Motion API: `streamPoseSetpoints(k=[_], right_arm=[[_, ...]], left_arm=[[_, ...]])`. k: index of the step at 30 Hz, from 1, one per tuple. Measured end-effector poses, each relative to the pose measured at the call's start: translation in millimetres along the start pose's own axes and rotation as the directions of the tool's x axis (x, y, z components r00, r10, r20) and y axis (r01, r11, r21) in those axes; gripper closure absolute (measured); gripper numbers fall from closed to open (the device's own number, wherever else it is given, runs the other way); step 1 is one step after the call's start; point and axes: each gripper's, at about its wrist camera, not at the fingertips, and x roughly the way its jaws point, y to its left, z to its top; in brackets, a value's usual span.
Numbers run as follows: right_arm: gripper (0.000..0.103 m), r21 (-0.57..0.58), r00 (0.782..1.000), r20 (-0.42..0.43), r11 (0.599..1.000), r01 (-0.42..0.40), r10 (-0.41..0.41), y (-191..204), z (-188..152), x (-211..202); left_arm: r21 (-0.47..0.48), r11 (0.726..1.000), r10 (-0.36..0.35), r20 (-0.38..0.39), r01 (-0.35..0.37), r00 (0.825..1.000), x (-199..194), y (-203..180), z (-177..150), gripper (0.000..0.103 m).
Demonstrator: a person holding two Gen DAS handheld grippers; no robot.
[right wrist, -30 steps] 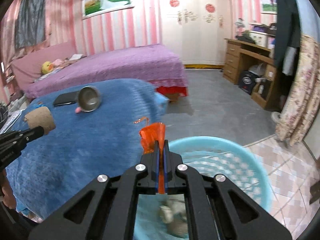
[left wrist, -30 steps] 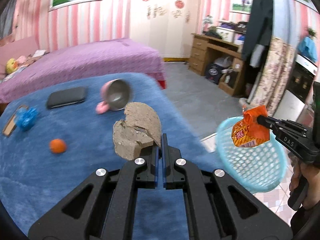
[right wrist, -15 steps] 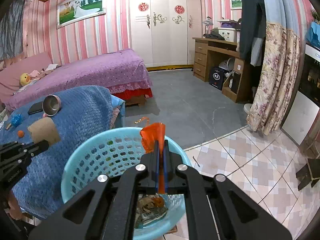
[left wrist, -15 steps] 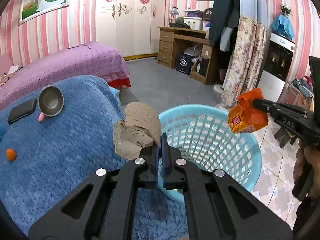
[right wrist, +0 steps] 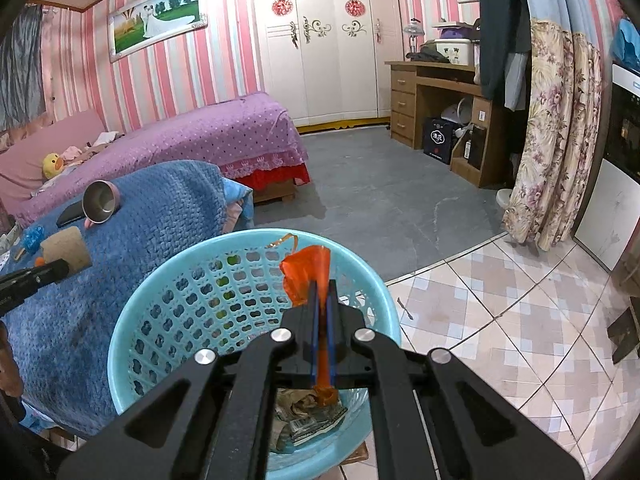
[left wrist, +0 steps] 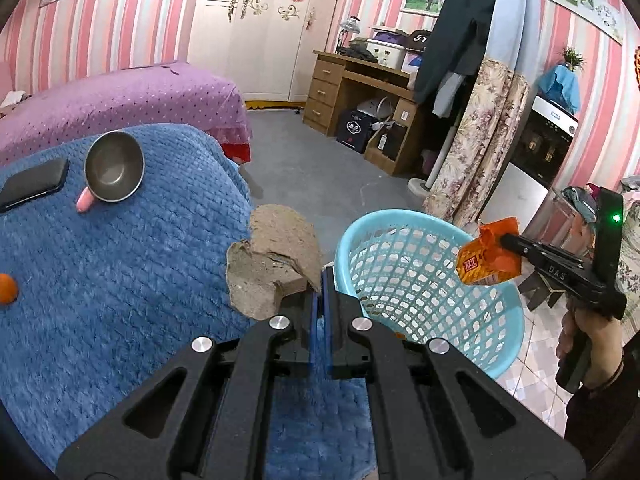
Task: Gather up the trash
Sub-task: 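Carry tube and wrapper over the blue basket and open both tools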
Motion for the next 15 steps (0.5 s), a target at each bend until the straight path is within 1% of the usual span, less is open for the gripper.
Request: streamPoseSetpoints(k=[2,9,13,15], right_arm=[[0.100,-0.001,1.000,0.003,1.000,0.004,-0.004,-1.1,0.3,-0.9],[0.100,-0.007,1.000,0.017,1.000,0.024,-0.024,-4.3,10.3,-3.8],[0.100,-0.012,0.999,0.011,0.999,0.040,-0.040,-6.3,12.5,-3.4],[0.100,-0.004,0.999,0.009,0.999,0.041,-0.041,-8.5,13.0,-4.8]], left_arm=[[0.005,1.000,0.008,-0.012,-0.008,1.000,5.1,-10.1,1.6,0.102],[0.037,0.999,0.002,-0.050,-0.001,0.999,29.2,-74.2,6.6,0.102],[0.090,0.996,0.020,-0.059,-0.015,0.998,44.2,-111.8,10.1,0.102],[0.096,0.995,0.027,-0.065,-0.021,0.998,50.1,-122.1,13.1,0.101]])
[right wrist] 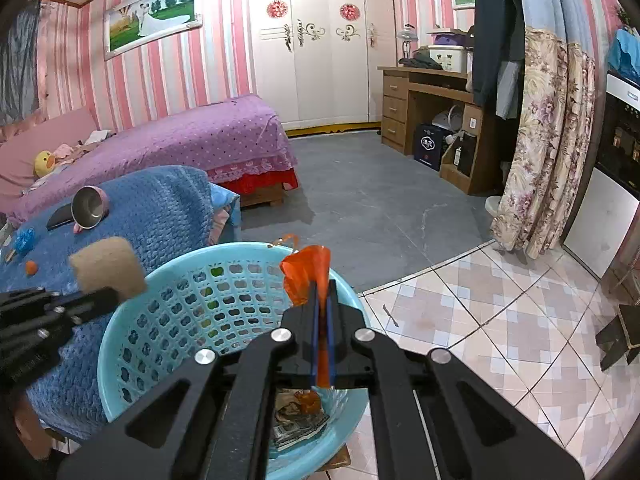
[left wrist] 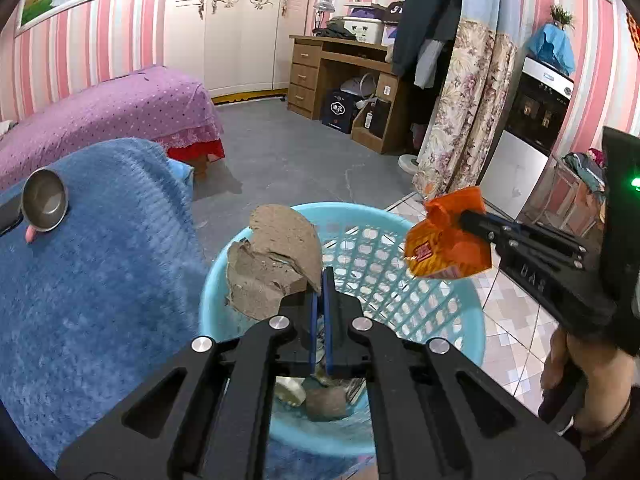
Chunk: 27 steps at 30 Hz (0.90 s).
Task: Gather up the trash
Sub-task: 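Carry tube and wrapper over the blue basket and open both tools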
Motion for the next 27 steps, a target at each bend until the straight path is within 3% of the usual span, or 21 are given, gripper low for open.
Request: streamPoseSetpoints(k=[1,3,4,5,10,14,21,22,23,24,25,27], right_arm=[[0.100,0.003,1.000,-0.001,1.000,0.001,-0.001,-0.3,0.3,-0.7],[0.100,0.000,1.000,-0.004,1.000,0.005,-0.005,-0.2,0.3,-1.9],[0.100,-0.003,1.000,-0.005,1.000,0.008,-0.008,0.6,0.3,-2.2],[0.100,-0.007,1.000,-0.007,1.000,0.011,-0.011,1.0,0.7,-2.6],[0.100,-0.017,1.000,-0.004,1.000,0.025,-0.025,2.1,1.6,-5.5],[0.100,-0.011,1.000,-0.009,1.000,0.024,-0.024,4.6,0.3,-4.8],[0.097,-0.037,0.998,-0.028,0.998,0.048,-0.049,23.9,-1.1,6.6],[0.094,-0.045,0.998,-0.033,0.997,0.056,-0.058,27.6,-1.4,8.5],[0.067,-0.052,0.997,-0.035,0.996,0.070,-0.072,32.1,-1.7,10.1],[0.025,-0.052,0.996,-0.036,0.996,0.076,-0.078,33.1,-1.5,10.7],[0.016,-0.051,0.996,-0.031,0.996,0.078,-0.080,36.2,-1.7,10.6],[0.015,-0.060,0.996,-0.030,0.995,0.086,-0.088,42.8,-1.9,10.4]], left_arm=[[-0.011,1.000,0.008,-0.007,-0.008,1.000,2.3,-1.5,2.4,0.099],[-0.025,0.999,0.026,-0.044,-0.027,0.999,9.6,-2.3,5.5,0.069],[-0.035,0.999,0.031,-0.059,-0.033,0.998,12.8,-1.2,5.8,0.043],[-0.044,0.998,0.041,-0.065,-0.044,0.997,14.1,0.8,6.2,0.031],[-0.069,0.996,0.049,-0.081,-0.055,0.996,9.2,18.3,6.5,0.020],[-0.046,0.990,0.132,-0.039,-0.134,0.990,-9.1,37.3,6.0,0.011],[-0.087,0.976,0.200,-0.014,-0.200,0.980,-40.8,75.1,4.3,0.006],[-0.093,0.973,0.212,-0.010,-0.212,0.977,-46.2,83.3,3.6,0.006],[-0.096,0.971,0.218,-0.009,-0.218,0.976,-48.9,87.5,3.4,0.006],[-0.103,0.968,0.227,-0.008,-0.227,0.974,-53.0,95.0,2.8,0.006],[-0.110,0.966,0.235,-0.011,-0.235,0.972,-56.9,102.6,2.7,0.006],[-0.129,0.960,0.247,-0.017,-0.247,0.969,-65.3,118.4,3.3,0.006]])
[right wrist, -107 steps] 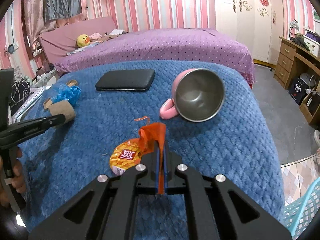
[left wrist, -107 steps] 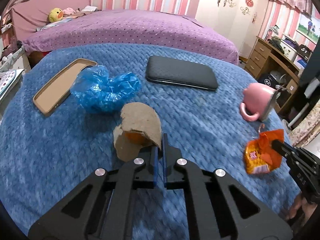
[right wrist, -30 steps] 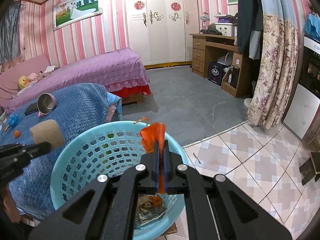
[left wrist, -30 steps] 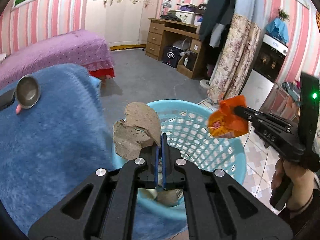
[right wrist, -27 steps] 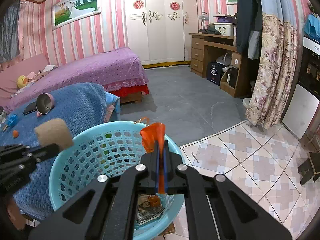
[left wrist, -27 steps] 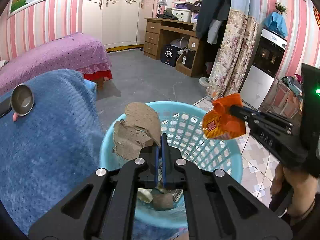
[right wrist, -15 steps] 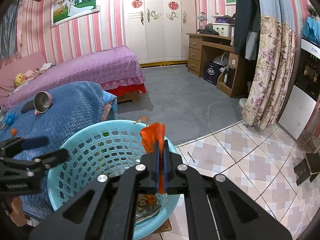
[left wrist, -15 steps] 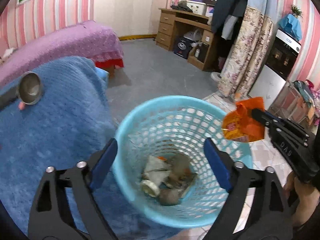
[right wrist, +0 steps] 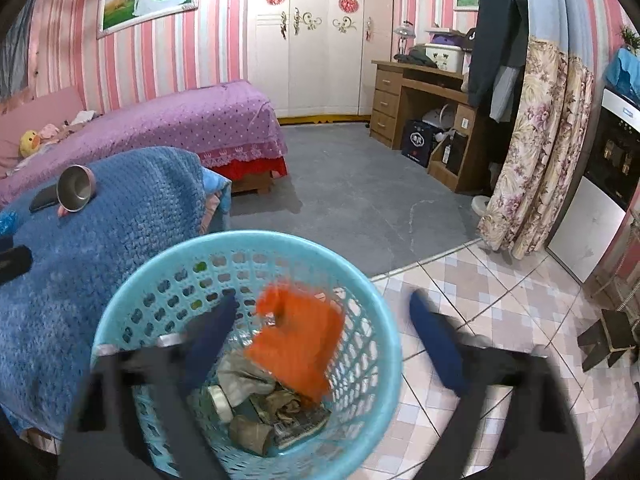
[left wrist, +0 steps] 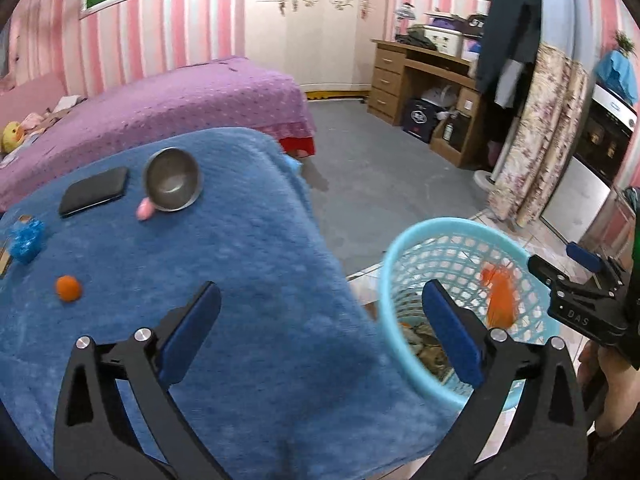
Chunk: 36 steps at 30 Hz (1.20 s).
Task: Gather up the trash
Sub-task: 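Carry tube and wrapper over the blue basket and open both tools, then grasp the small orange with the right tool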
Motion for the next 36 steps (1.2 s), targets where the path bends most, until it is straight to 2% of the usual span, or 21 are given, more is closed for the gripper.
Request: streamPoseSetpoints(k=[2,5,12,16,20,25,31,34,36], right_arm=[[0.014,-0.011,1.000,-0.004,1.000,0.019,-0.019,7.6,0.8,0.2],[0.006,-0.013,1.000,-0.006,1.000,0.025,-0.025,20.9,3.6,-1.1],[0.005,-0.017,1.000,0.022,1.000,-0.011,0.011,70.0,19.8,-12.9],[0.005,-0.041,0.997,0.057,0.998,-0.053,0.055,117.1,33.9,-22.3],[0.005,-0.063,0.987,0.079,0.989,-0.133,0.138,172.0,46.5,-26.8],[0.005,-0.127,0.976,0.047,0.970,-0.206,0.213,248.5,51.7,-17.6],[0.005,-0.202,0.948,0.006,0.929,-0.310,0.318,332.2,37.9,-10.5],[0.005,-0.257,0.936,-0.020,0.903,-0.343,0.350,364.6,25.5,-6.4],[0.005,-0.292,0.930,-0.035,0.886,-0.360,0.367,383.9,17.3,-5.0]], left_arm=[[-0.009,1.000,0.011,-0.001,-0.011,1.000,-3.5,12.8,1.8,0.006],[-0.013,0.999,0.040,0.001,-0.040,0.999,-13.1,40.4,2.0,0.006],[0.013,0.991,0.135,0.023,-0.135,0.991,-36.5,103.1,2.6,0.006],[-0.001,0.982,0.187,0.025,-0.187,0.982,-50.6,149.0,1.7,0.006],[-0.043,0.974,0.222,0.016,-0.222,0.975,-62.5,195.0,-1.8,0.006],[-0.117,0.957,0.266,0.007,-0.264,0.964,-69.3,255.2,-16.9,0.006],[-0.194,0.937,0.284,-0.061,-0.290,0.957,-60.8,324.7,-44.2,0.006],[-0.258,0.910,0.308,-0.106,-0.325,0.946,-53.9,361.7,-60.0,0.006],[-0.304,0.895,0.301,-0.133,-0.328,0.944,-50.4,384.0,-69.4,0.006]])
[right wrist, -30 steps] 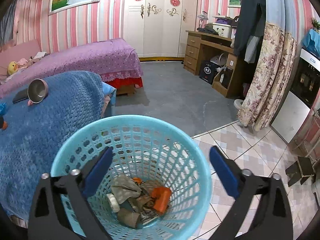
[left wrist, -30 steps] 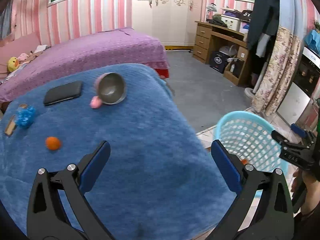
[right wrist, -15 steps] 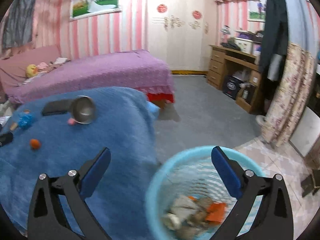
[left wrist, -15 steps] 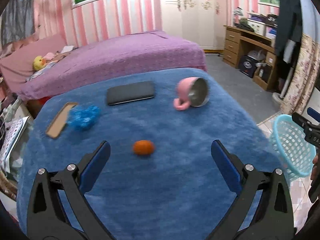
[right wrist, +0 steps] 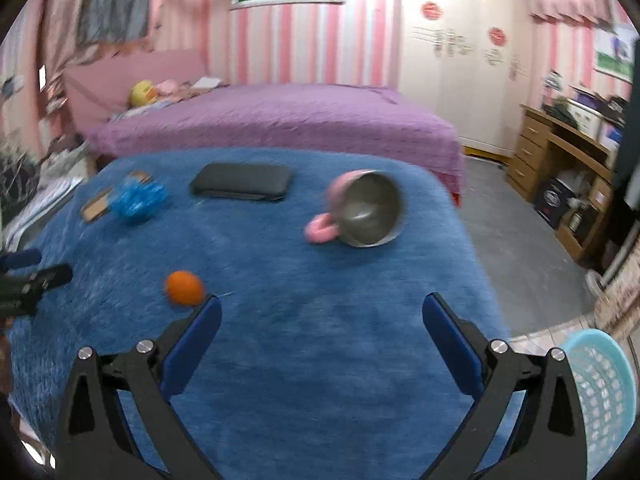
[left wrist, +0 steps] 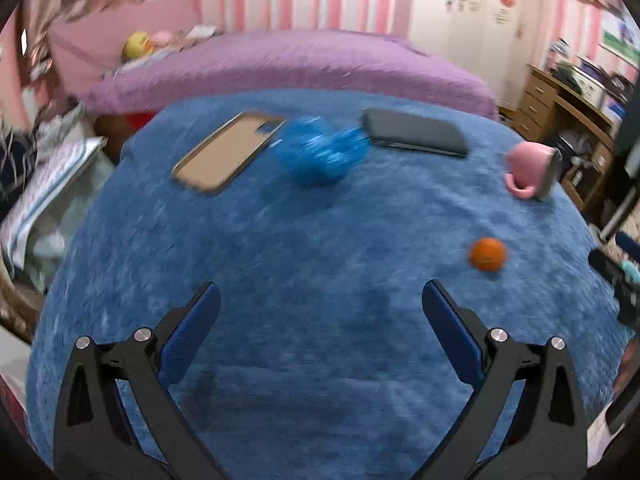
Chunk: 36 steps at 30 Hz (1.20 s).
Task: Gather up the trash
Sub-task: 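Grasp the small orange with the right tool, then grasp the blue plastic bag with the left tool while the right tool holds the orange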
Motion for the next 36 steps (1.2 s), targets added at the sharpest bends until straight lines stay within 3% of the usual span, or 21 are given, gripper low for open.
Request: streamPoseSetpoints(k=[7,10,13,15,16,17,18,21,29,33,36], right_arm=[[0.007,-0.063,0.996,-0.058,0.995,-0.073,0.069,51.8,4.1,34.5],[0.017,-0.065,0.989,-0.101,0.991,-0.118,0.111,65.9,7.3,53.2],[0.030,-0.073,0.974,-0.154,0.982,-0.177,0.164,79.7,7.5,75.5],[0.054,-0.101,0.961,-0.199,0.972,-0.213,0.190,90.5,7.8,90.3],[0.056,-0.103,0.960,-0.198,0.970,-0.222,0.199,91.4,9.1,92.2],[0.068,-0.097,0.957,-0.189,0.966,-0.240,0.219,89.0,11.1,91.1],[0.072,-0.089,0.955,-0.179,0.963,-0.255,0.237,84.6,13.7,89.5],[0.072,-0.096,0.970,-0.135,0.972,-0.216,0.202,67.7,19.9,83.2],[0.072,-0.083,0.983,-0.133,0.987,-0.138,0.126,26.7,30.4,91.7],[0.072,-0.044,0.983,-0.134,0.990,-0.132,0.125,9.4,33.8,100.1],[0.072,-0.030,0.982,-0.133,0.990,-0.138,0.133,3.2,33.1,102.1]], left_arm=[[-0.076,0.996,0.052,-0.038,-0.055,0.998,16.6,34.0,-2.4,0.006],[-0.093,0.993,0.074,-0.053,-0.079,0.996,22.1,41.9,0.5,0.006],[-0.108,0.989,0.090,-0.063,-0.096,0.994,29.1,47.8,9.5,0.006],[-0.111,0.988,0.103,-0.060,-0.110,0.993,33.3,49.2,16.3,0.006],[-0.110,0.987,0.107,-0.060,-0.113,0.992,35.7,49.4,20.1,0.006],[-0.109,0.987,0.110,-0.059,-0.116,0.992,38.1,48.9,22.9,0.006],[-0.110,0.987,0.113,-0.057,-0.119,0.992,41.1,48.4,26.8,0.006],[-0.111,0.986,0.120,-0.049,-0.125,0.992,50.9,43.1,39.4,0.006],[-0.049,0.993,0.111,0.012,-0.110,0.994,78.4,9.7,77.1,0.006],[-0.028,0.994,0.104,0.032,-0.104,0.994,91.9,-5.1,88.8,0.007],[-0.001,0.996,0.086,0.032,-0.086,0.996,104.8,-15.1,93.9,0.013]])
